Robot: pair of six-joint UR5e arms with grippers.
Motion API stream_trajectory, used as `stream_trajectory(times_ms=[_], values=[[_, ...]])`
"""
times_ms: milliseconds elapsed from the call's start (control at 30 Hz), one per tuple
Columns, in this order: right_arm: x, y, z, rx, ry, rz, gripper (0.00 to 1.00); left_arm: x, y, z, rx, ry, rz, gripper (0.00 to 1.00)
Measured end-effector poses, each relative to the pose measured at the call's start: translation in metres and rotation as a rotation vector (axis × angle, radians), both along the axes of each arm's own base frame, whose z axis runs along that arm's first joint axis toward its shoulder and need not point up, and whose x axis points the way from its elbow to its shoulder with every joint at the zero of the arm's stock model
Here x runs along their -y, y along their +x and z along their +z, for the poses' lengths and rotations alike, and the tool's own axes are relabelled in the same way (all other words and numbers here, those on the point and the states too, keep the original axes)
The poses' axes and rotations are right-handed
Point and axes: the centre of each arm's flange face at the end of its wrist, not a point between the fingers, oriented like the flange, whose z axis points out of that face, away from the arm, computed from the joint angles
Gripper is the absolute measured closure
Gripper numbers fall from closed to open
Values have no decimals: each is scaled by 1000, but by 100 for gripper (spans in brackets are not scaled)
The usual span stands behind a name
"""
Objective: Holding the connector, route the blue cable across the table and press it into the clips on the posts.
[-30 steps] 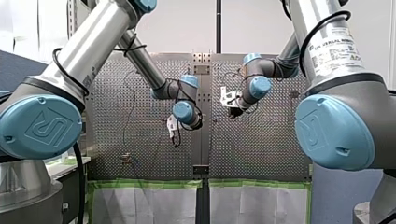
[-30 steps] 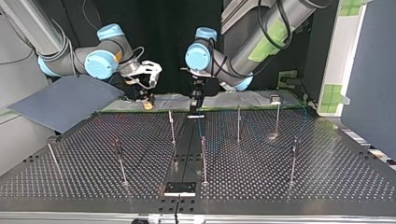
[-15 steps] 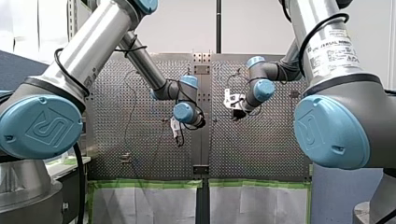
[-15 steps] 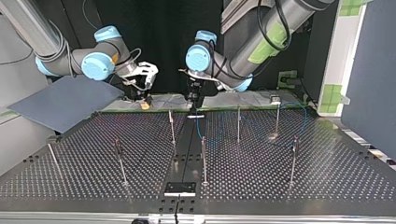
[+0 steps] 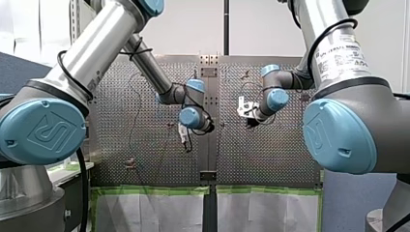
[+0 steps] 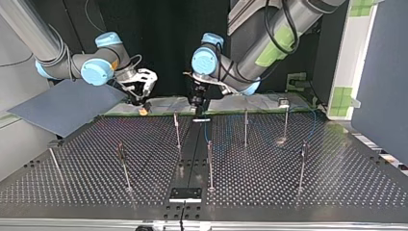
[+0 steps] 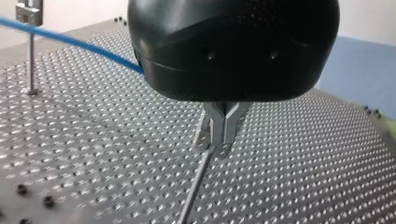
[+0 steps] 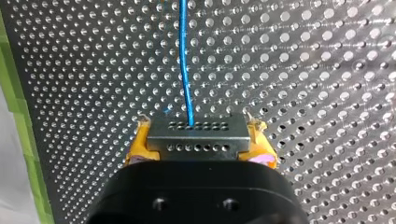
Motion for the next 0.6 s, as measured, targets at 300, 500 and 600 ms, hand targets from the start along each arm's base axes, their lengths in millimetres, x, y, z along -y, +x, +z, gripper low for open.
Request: stream_trajectory(times_ms=[300, 500, 600], values=[[12, -4, 0, 34, -34, -13, 100, 5, 10, 0, 17, -28, -14, 100], [17, -10, -3, 48, -31, -29, 100, 2, 16, 1, 18, -31, -8, 100], [19, -13, -5, 51, -25, -36, 100, 4, 14, 1, 16, -31, -13, 100]])
